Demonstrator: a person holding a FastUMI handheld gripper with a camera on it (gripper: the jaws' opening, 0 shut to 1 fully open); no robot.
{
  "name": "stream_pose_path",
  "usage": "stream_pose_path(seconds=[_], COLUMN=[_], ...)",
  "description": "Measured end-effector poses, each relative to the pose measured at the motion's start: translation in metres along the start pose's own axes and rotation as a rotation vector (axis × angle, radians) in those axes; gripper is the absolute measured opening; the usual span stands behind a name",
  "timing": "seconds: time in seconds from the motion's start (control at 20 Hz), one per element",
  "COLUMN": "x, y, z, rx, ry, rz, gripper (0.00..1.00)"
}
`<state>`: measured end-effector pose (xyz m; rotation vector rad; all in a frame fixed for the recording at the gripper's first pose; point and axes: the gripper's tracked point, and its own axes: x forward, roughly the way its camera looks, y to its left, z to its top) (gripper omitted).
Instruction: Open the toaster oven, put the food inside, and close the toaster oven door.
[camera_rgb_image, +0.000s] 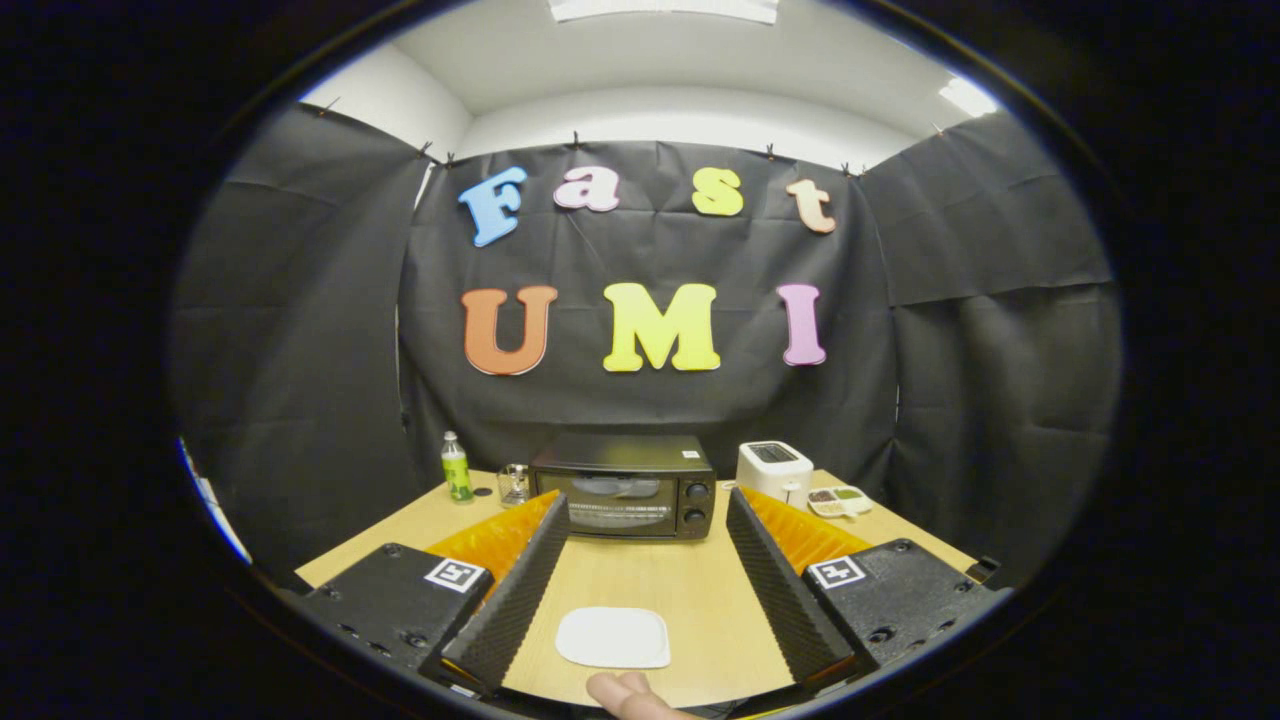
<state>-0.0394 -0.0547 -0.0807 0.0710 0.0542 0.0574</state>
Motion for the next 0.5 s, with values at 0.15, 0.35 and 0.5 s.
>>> stream_pose_path(seconds=[0.15, 0.35, 0.5], x=[0.001, 0.002, 0.002], y=[0.000, -0.002, -0.001], z=[-0.008, -0.013, -0.015], rx=[-0.009, -0.016, -0.018], ry=[0.013, 0.022, 0.025], rz=[0.005, 0.000, 0.007], gripper=[1.00, 1.00, 1.00])
